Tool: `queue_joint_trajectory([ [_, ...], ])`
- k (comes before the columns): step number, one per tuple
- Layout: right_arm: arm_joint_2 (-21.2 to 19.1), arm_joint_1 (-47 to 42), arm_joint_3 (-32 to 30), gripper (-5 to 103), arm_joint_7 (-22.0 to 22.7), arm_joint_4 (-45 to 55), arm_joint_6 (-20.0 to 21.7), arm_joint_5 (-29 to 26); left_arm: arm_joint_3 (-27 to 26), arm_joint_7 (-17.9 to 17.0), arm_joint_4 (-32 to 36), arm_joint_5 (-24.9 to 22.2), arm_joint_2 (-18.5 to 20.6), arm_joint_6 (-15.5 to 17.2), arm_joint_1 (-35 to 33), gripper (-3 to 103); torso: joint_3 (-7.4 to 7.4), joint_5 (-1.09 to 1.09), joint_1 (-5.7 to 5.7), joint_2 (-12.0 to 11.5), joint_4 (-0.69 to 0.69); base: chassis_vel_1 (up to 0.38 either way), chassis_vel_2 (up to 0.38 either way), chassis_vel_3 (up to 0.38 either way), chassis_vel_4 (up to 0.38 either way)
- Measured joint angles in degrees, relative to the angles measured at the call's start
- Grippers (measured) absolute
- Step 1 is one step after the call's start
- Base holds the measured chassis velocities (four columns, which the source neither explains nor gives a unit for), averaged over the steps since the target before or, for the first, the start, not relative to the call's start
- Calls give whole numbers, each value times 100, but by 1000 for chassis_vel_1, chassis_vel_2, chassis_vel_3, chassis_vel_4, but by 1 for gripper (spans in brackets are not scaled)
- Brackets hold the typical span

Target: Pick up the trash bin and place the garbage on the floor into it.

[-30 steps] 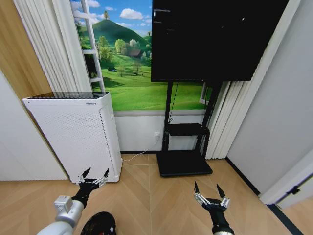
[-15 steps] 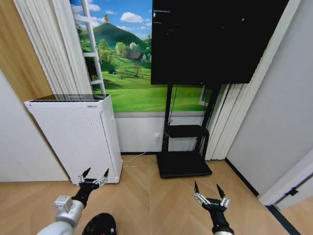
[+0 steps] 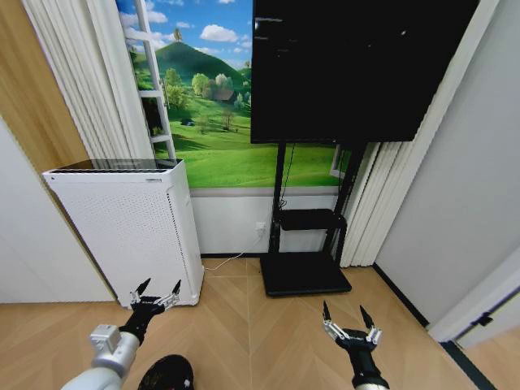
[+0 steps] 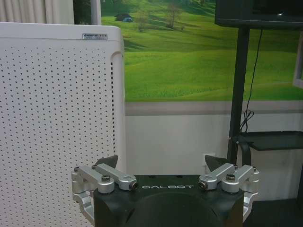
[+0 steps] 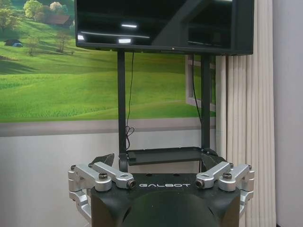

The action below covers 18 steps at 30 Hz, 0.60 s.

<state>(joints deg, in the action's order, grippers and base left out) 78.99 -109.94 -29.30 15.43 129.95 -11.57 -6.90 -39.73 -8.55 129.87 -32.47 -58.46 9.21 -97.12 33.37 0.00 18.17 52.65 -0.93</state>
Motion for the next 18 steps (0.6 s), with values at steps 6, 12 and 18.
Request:
queue_joint_trajectory([
  [6,0,1,0,100,0,0,0,0,0,0,0,0,0,0,0,100,-8,0,-5,-15,0,38,-25,-48,34],
  [12,0,1,0,100,0,0,0,0,0,0,0,0,0,0,1,100,-18,-1,-14,-28,0,130,-140,-150,152],
  [18,0,0,0,100,0,0,0,0,0,1,0,0,0,0,0,100,-25,3,-20,-39,0,220,-218,-227,228],
])
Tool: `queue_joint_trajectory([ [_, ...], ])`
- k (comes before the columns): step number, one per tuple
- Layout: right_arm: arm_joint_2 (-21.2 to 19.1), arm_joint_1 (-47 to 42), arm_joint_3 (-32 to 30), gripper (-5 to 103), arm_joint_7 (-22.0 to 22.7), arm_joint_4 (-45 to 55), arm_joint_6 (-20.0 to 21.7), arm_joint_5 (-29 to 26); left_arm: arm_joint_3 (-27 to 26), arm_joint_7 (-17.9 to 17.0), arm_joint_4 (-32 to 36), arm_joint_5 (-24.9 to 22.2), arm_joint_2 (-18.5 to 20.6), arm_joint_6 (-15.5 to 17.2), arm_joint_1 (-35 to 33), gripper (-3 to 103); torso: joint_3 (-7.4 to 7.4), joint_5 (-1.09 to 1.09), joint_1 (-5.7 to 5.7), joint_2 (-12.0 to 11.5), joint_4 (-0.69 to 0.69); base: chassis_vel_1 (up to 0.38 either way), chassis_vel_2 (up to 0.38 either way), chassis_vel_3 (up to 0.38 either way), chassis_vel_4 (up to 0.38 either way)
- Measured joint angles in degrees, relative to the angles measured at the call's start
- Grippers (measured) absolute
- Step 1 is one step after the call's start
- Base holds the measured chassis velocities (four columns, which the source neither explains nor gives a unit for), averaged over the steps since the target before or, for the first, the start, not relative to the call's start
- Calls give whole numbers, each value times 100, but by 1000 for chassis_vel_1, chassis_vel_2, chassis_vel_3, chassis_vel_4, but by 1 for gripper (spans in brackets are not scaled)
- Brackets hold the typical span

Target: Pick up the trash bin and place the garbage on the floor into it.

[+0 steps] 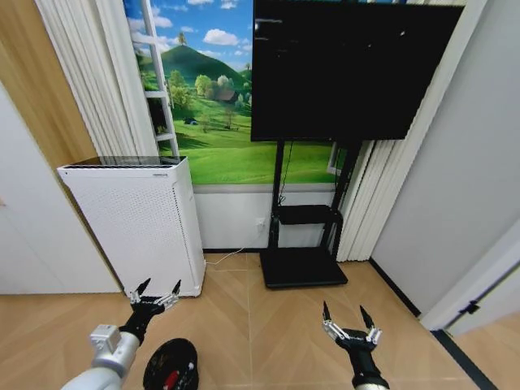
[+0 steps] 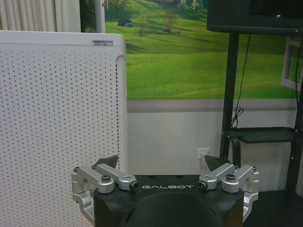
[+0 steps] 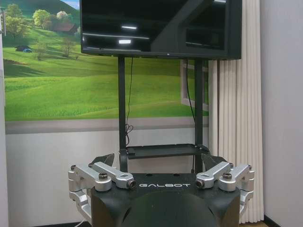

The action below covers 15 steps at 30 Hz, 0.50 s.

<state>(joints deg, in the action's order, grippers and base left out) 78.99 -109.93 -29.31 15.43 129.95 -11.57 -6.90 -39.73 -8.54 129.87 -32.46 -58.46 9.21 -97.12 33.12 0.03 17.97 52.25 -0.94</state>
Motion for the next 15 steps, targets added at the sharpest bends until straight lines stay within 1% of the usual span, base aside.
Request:
queue_joint_trajectory([
  [2,0,0,0,100,0,0,0,0,0,0,0,0,0,0,0,100,-3,-5,-1,-5,0,249,-264,-255,267],
  [6,0,0,0,100,0,1,0,0,0,0,0,0,0,0,0,100,-3,-1,-1,-8,2,277,-273,-265,299],
  [7,0,0,0,100,0,0,0,0,0,0,0,0,0,0,1,100,-5,-1,-2,-11,-1,316,-324,-321,322],
  [9,0,0,1,100,0,0,0,0,0,0,0,0,0,0,1,100,-5,-4,-3,-12,0,316,-348,-342,322],
  [13,0,0,1,100,0,0,0,0,0,1,0,0,0,0,0,100,-8,1,-6,-15,-1,351,-346,-365,349],
  [14,0,0,0,100,0,0,0,0,0,0,0,0,0,0,0,100,-10,-8,-8,-15,1,338,-393,-354,378],
  [15,0,0,1,100,0,0,0,0,0,0,0,0,0,0,0,100,-10,-5,-9,-16,2,370,-393,-354,372],
])
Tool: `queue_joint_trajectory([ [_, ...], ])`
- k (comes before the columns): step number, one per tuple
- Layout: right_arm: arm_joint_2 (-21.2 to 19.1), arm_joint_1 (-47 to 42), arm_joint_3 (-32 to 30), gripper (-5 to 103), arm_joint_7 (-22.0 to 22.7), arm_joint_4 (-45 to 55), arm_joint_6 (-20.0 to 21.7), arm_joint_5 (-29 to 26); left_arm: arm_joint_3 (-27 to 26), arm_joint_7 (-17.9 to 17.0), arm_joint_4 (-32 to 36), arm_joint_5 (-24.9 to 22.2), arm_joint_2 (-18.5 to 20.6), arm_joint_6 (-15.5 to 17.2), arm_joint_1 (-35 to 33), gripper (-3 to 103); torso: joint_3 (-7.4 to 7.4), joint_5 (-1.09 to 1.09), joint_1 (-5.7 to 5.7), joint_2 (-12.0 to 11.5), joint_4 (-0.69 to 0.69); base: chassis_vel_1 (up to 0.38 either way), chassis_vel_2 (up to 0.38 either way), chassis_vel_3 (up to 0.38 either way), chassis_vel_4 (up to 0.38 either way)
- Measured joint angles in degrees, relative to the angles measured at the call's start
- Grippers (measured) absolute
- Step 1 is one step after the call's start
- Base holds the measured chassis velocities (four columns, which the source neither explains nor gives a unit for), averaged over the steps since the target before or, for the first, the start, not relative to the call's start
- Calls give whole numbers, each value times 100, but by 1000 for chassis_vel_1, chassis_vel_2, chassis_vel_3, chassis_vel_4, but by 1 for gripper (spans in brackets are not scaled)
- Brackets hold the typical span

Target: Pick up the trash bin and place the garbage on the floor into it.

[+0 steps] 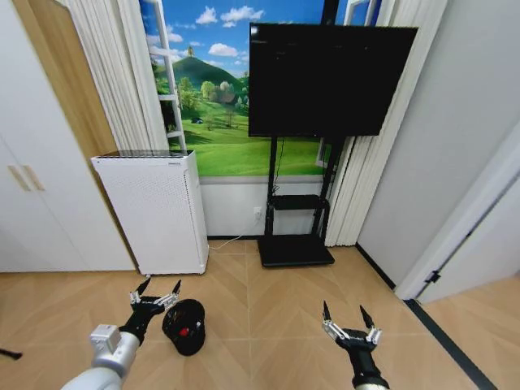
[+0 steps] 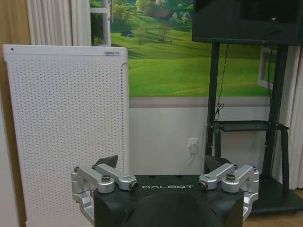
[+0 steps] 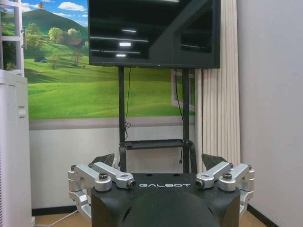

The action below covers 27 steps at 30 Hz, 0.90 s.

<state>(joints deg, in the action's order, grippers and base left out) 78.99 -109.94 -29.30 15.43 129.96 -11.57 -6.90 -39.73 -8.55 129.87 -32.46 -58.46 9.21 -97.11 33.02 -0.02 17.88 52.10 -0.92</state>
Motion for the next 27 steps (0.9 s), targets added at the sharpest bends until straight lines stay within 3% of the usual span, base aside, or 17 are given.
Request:
queue_joint_trajectory([
  [4,0,0,0,100,0,-1,0,0,-1,2,1,0,1,0,0,100,0,7,0,-3,-2,374,-394,-374,355],
  [5,0,0,-1,100,0,0,0,1,1,0,0,0,0,0,0,100,-2,-7,-1,-4,0,362,-347,-350,366],
  [6,0,0,-1,100,0,0,0,0,0,0,1,0,0,0,0,100,-1,6,0,-5,-1,374,-347,-346,364],
  [8,-1,0,-1,100,0,-1,0,0,1,3,1,0,0,0,0,100,-1,9,0,-6,-1,374,-341,-346,364],
  [11,0,0,-2,100,0,0,0,0,1,3,0,0,0,0,0,100,-3,-9,-1,-6,-2,359,-351,-344,340],
  [13,-1,0,-2,100,0,-1,0,0,0,4,1,0,0,0,0,100,-2,9,0,-10,-1,374,-344,-345,335],
  [15,0,1,0,100,0,0,0,0,-1,2,1,0,1,0,0,100,-2,5,0,-9,-3,335,-343,-368,350],
  [16,0,-1,-2,100,0,0,0,0,1,2,0,0,0,0,0,100,-3,-9,-1,-9,-2,335,-351,-369,350],
  [17,0,0,0,100,-1,0,0,0,-1,-2,0,0,0,0,0,100,-3,4,-1,-10,0,356,-351,-339,339],
  [19,0,1,-1,100,0,-1,0,0,0,2,1,0,0,0,0,100,-3,10,0,-11,-1,372,-346,-354,343],
  [22,0,-1,-2,100,0,0,0,0,1,1,0,0,0,0,0,100,-5,-9,-3,-9,-2,323,-383,-357,339],
  [23,0,-1,0,100,0,0,1,0,0,-2,1,0,0,0,-1,100,-5,7,-4,-10,1,313,-304,-268,280],
  [27,0,-1,0,100,-1,0,0,0,0,-2,0,0,0,0,-1,100,-7,-3,-6,-9,2,233,-163,-230,224],
])
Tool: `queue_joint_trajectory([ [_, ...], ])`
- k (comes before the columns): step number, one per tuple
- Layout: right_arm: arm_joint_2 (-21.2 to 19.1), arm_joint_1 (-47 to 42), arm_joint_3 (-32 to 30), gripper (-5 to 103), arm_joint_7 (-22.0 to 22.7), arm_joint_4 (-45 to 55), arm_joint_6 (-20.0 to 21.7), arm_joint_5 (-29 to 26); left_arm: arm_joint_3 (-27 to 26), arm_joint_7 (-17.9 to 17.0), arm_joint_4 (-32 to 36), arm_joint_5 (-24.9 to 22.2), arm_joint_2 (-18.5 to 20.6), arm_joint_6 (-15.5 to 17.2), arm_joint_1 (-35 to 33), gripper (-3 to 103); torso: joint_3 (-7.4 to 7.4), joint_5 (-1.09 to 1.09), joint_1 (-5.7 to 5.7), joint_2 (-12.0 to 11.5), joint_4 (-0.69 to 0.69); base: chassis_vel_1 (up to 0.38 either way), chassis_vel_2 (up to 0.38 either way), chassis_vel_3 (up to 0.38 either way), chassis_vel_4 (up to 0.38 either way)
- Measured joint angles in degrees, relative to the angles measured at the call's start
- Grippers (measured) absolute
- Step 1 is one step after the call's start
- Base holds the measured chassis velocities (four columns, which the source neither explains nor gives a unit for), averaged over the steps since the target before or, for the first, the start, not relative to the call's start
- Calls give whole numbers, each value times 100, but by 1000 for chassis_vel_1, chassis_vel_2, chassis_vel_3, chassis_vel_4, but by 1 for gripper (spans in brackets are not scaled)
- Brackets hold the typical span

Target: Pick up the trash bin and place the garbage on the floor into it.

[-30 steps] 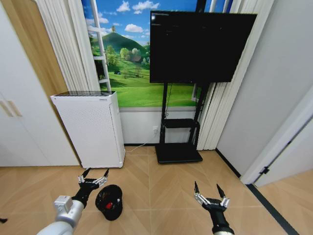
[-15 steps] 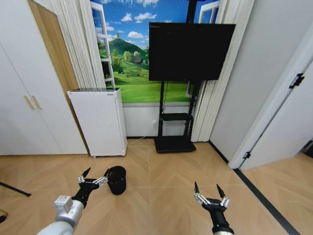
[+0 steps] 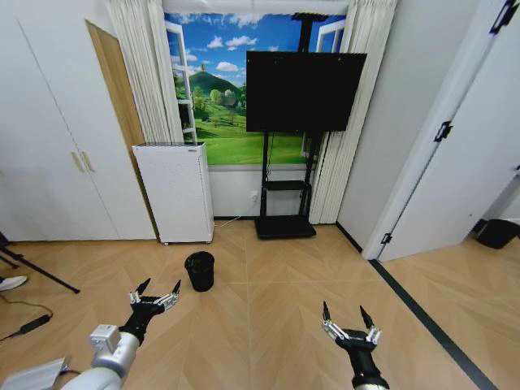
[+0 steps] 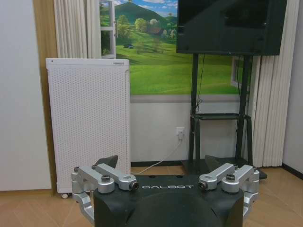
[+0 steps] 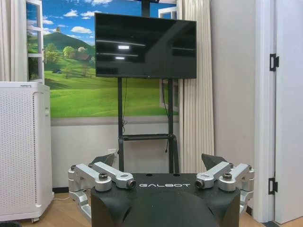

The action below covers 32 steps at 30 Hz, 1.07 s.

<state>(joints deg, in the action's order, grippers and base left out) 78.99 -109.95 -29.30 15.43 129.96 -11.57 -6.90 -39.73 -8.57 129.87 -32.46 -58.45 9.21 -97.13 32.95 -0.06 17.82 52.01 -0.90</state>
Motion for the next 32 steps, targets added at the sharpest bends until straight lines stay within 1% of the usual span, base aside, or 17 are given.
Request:
queue_joint_trajectory([
  [1,0,-1,0,100,0,0,0,0,0,0,0,0,0,0,0,100,0,-1,0,0,-2,118,42,-112,135],
  [2,0,-1,-1,100,1,-1,0,0,1,2,0,0,0,0,1,100,1,7,0,-1,-6,4,42,-42,52],
  [3,0,-2,-1,100,1,-1,0,0,0,3,1,0,0,0,1,100,1,12,1,-1,-7,-69,-85,-42,52],
  [4,0,-2,-1,100,1,-1,0,0,0,3,1,0,0,0,1,100,1,12,1,-1,-7,-69,-85,-42,52],
  [6,0,2,-2,100,1,0,0,0,1,3,0,0,0,0,2,100,4,2,7,-6,-6,-81,6,96,-24],
  [7,0,3,-2,100,1,0,0,0,0,3,1,0,0,0,2,100,4,7,8,-7,-3,-49,47,132,-57],
  [9,0,5,-1,100,1,-1,0,0,0,3,1,0,0,0,2,100,4,8,10,-7,-2,-37,66,113,-57],
  [12,0,4,-1,100,0,0,0,0,0,3,0,0,0,0,2,100,4,4,9,-7,-2,-17,56,28,-17],
  [13,0,4,-1,100,1,0,0,0,0,3,1,0,0,0,2,100,3,7,8,-7,-3,0,0,0,0],
  [32,-1,2,-1,100,1,0,0,0,0,2,0,0,0,0,1,100,1,6,3,-6,-4,0,0,0,0],
])
